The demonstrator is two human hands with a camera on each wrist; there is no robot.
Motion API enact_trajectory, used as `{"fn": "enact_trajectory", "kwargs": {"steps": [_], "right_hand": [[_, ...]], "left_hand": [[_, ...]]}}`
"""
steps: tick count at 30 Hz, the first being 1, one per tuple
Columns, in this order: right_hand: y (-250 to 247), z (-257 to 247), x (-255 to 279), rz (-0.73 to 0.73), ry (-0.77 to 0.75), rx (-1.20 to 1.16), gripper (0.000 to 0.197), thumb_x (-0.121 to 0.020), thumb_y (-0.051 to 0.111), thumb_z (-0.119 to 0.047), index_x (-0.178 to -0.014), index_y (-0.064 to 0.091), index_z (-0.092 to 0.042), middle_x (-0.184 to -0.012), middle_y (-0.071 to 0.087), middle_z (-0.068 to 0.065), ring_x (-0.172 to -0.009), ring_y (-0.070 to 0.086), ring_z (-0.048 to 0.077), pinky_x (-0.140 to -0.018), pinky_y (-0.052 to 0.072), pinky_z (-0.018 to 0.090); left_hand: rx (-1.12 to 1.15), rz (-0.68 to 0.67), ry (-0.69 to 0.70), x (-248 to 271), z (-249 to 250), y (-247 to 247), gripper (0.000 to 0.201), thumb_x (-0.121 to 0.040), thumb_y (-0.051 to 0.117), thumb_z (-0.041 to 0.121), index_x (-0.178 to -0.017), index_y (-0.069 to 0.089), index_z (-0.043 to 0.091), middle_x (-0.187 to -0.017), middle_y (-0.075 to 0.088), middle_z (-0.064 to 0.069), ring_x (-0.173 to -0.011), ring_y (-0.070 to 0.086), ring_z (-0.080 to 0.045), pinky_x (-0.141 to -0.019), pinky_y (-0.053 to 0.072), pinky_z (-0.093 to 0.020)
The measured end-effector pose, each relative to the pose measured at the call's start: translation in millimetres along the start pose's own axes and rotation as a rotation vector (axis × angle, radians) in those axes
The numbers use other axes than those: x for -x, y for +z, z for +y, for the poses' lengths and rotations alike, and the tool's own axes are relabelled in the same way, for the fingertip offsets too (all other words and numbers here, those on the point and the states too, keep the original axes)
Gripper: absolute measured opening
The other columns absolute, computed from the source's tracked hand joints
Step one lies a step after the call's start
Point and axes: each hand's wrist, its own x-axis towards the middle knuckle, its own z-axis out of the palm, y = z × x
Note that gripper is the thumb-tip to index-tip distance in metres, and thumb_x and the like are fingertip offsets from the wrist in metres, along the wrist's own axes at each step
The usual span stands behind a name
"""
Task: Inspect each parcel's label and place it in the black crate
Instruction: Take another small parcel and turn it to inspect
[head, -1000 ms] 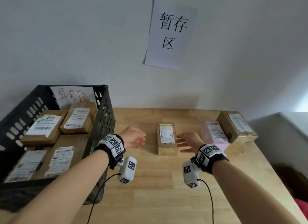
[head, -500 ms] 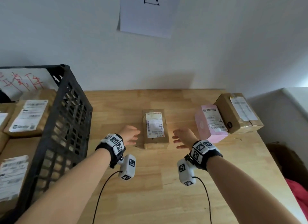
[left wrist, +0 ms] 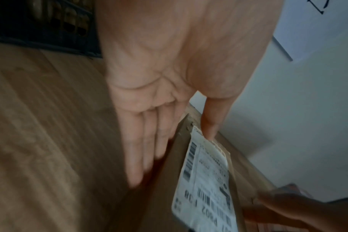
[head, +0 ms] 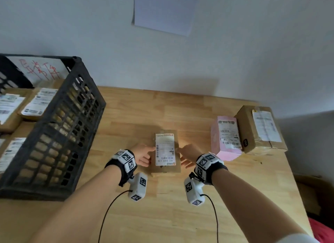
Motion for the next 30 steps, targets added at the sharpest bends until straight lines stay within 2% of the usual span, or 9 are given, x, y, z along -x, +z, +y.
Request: {"fn": "enact_trajectory", "kwargs": {"steps": [5, 10, 12, 14, 17, 22, 25, 28, 30], "right_hand": [[-6.0, 29.3, 14.3, -0.13, -0.018, 0.047, 0.029, -0.096, 0.048, -0.033, -0.102, 0.056, -0.006, -0.105, 0.068, 0.013, -0.088, 0.069, 0.034, -0.085, 0.057, 0.042], [-10.8, 38.2, 15.3, -0.083, -0.065, 0.078, 0.04, -0.097, 0.048, -0.032, -0.118, 0.057, 0.001, -0.114, 0.065, 0.014, -0.096, 0.066, 0.028, -0.088, 0.055, 0.037], [-7.6, 37.6, 11.3, -0.076, -0.078, 0.103, 0.039, -0.096, 0.049, -0.03, -0.119, 0.058, 0.001, -0.109, 0.065, 0.013, -0.097, 0.064, 0.026, -0.089, 0.054, 0.037], [-3.7, 35.5, 9.3, -0.07, -0.084, 0.145, 0.039, -0.095, 0.051, -0.029, -0.121, 0.056, -0.001, -0.106, 0.063, 0.01, -0.097, 0.061, 0.024, -0.092, 0.052, 0.037], [0.1, 28.9, 5.2, -0.067, -0.086, 0.204, 0.038, -0.094, 0.05, -0.029, -0.123, 0.054, -0.004, -0.114, 0.065, 0.013, -0.1, 0.062, 0.025, -0.087, 0.053, 0.036], [4.1, 21.5, -12.8, -0.059, -0.089, 0.223, 0.045, -0.096, 0.048, -0.037, -0.127, 0.054, -0.005, -0.092, 0.066, 0.004, -0.076, 0.062, 0.016, -0.08, 0.052, 0.03], [6.9, 19.7, -19.9, -0.076, -0.075, 0.232, 0.046, -0.096, 0.048, -0.041, -0.129, 0.052, -0.009, -0.119, 0.064, 0.01, -0.09, 0.064, 0.021, -0.078, 0.051, 0.029], [5.9, 19.6, -27.9, -0.108, -0.074, 0.233, 0.048, -0.096, 0.049, -0.04, -0.131, 0.051, -0.008, -0.124, 0.063, 0.01, -0.106, 0.063, 0.026, -0.087, 0.051, 0.032], [5.4, 18.0, -35.3, -0.127, -0.056, 0.251, 0.05, -0.095, 0.052, -0.04, -0.132, 0.051, -0.007, -0.126, 0.062, 0.01, -0.106, 0.063, 0.027, -0.089, 0.053, 0.034]], "left_hand": [[-0.138, -0.006, -0.093, 18.3, -11.5, 42.0, 0.066, -0.095, 0.055, 0.027, -0.147, 0.023, 0.004, -0.148, 0.03, -0.028, -0.129, 0.039, -0.047, -0.097, 0.045, -0.056], [-0.127, 0.03, -0.078, 18.8, -12.1, 70.2, 0.062, -0.093, 0.058, 0.025, -0.145, 0.03, 0.004, -0.15, 0.031, -0.023, -0.133, 0.034, -0.046, -0.101, 0.04, -0.058], [-0.116, 0.037, -0.076, 19.3, -11.9, 74.1, 0.062, -0.092, 0.06, 0.024, -0.144, 0.032, 0.003, -0.149, 0.033, -0.022, -0.133, 0.035, -0.044, -0.102, 0.04, -0.053], [-0.147, 0.068, -0.036, 15.9, -12.1, 75.1, 0.055, -0.093, 0.06, 0.021, -0.14, 0.039, 0.001, -0.145, 0.04, -0.021, -0.131, 0.041, -0.039, -0.095, 0.042, -0.043], [-0.229, 0.076, 0.032, 7.5, -9.1, 68.6, 0.048, -0.092, 0.061, 0.024, -0.133, 0.049, 0.003, -0.138, 0.05, -0.018, -0.123, 0.05, -0.034, -0.087, 0.042, -0.035], [-0.324, 0.088, 0.078, -4.6, 0.1, 57.2, 0.052, -0.086, 0.066, 0.036, -0.128, 0.056, 0.006, -0.128, 0.06, -0.014, -0.112, 0.06, -0.031, -0.08, 0.048, -0.033], [-0.379, 0.071, 0.086, -11.1, 0.8, 49.9, 0.053, -0.083, 0.069, 0.038, -0.125, 0.057, 0.008, -0.126, 0.062, -0.013, -0.109, 0.061, -0.029, -0.079, 0.052, -0.033], [-0.418, 0.051, 0.071, -20.1, 1.5, 45.5, 0.05, -0.083, 0.069, 0.038, -0.124, 0.058, 0.011, -0.125, 0.062, -0.012, -0.108, 0.062, -0.029, -0.078, 0.053, -0.034], [-0.461, 0.048, 0.054, -26.3, 4.7, 43.3, 0.048, -0.085, 0.068, 0.038, -0.123, 0.059, 0.009, -0.125, 0.062, -0.011, -0.107, 0.062, -0.029, -0.081, 0.053, -0.034]]}}
